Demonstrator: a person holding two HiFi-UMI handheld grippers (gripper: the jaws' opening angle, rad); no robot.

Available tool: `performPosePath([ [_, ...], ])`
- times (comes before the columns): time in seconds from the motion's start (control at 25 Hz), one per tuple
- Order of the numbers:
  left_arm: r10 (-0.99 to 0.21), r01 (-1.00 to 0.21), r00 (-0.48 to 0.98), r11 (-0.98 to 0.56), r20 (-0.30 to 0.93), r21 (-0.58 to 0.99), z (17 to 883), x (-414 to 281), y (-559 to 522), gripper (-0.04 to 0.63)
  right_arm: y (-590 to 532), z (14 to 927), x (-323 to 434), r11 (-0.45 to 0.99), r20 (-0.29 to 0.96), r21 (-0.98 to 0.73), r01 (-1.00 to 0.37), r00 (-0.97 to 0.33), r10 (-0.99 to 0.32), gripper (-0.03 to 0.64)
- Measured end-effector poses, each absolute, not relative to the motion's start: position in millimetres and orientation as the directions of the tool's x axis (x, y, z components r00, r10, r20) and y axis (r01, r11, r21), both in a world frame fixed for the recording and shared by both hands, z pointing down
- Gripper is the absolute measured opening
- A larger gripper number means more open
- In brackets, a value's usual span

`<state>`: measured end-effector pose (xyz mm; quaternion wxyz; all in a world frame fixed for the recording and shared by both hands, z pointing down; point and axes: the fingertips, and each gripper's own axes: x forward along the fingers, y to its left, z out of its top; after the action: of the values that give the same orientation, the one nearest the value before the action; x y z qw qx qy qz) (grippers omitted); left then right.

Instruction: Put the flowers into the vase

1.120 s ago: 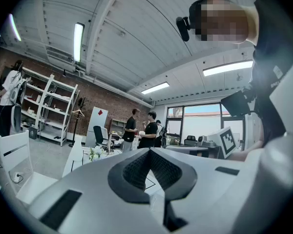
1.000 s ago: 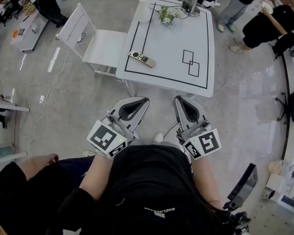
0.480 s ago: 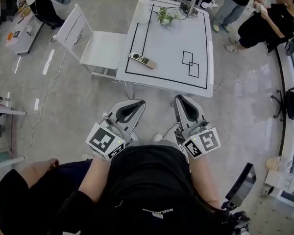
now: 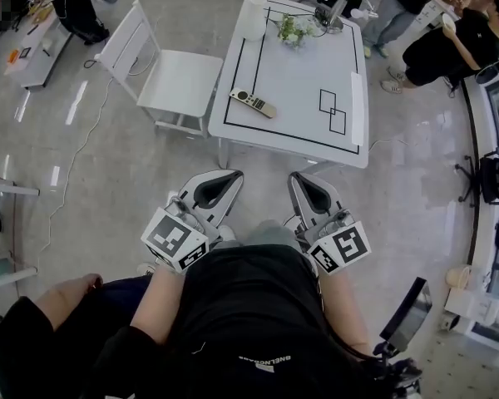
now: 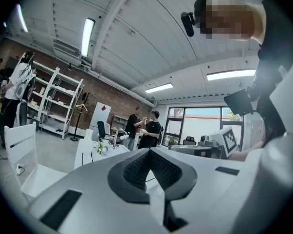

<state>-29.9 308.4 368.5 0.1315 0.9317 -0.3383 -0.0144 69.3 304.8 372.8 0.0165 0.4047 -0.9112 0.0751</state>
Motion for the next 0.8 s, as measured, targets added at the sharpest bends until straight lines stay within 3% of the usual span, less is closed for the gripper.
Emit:
performPosePath([
  [0.16,-0.621,-0.624,0.779,-0.752,0.088,0.213,373.4,-32.1,303.5,0.000,298.8,374.9,64.0,0.651,0.112,-0.100,-0.753,-0.658,-0.744,0.009],
  [0.4,-0.622,-0.609,0.781,-0.738,0.058,0.290,375.7,-33.6,282.8,0.000,275.0,384.5,77.5,0.590,0.119,-0.201,-0.782,-0.617,-0.778,0.009],
  [0.8,-0.624,-0.617,0.777,-0.728,0.086,0.298,386.8,-25.6,223.3,0.000,207.0,393.1,86.7,0.590,0.117,-0.226,-0.775,-0.623,-0.774,0.009],
])
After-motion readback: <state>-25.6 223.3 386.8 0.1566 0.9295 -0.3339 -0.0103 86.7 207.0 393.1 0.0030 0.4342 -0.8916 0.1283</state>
